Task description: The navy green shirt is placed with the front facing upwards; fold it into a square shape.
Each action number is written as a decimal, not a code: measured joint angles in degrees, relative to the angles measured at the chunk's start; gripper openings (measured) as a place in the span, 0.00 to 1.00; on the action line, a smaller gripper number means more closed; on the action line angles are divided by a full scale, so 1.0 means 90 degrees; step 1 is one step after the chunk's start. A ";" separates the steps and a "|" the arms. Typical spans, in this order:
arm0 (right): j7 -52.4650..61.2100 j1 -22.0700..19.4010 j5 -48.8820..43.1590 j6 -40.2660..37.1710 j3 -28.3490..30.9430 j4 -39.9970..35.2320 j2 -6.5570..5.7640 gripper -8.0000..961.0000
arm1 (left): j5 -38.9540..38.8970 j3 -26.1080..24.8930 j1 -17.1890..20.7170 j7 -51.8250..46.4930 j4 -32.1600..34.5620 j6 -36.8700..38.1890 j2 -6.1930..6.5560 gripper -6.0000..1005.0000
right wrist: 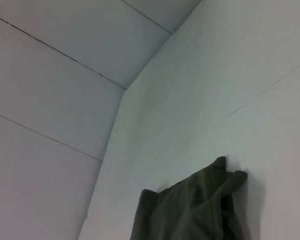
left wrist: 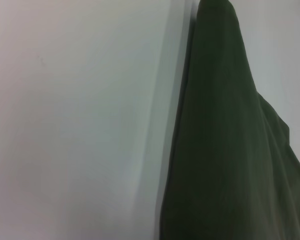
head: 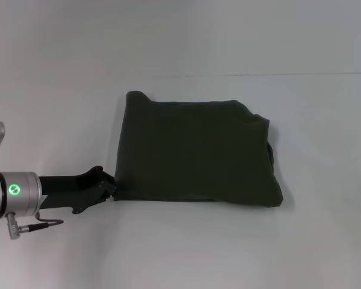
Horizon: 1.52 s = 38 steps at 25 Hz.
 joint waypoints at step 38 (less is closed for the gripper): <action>-0.0522 0.0240 -0.0551 0.0793 -0.0083 -0.0190 0.0153 0.80 | -0.0596 -0.1825 0.0634 0.3351 0.0895 0.2985 0.0335 0.38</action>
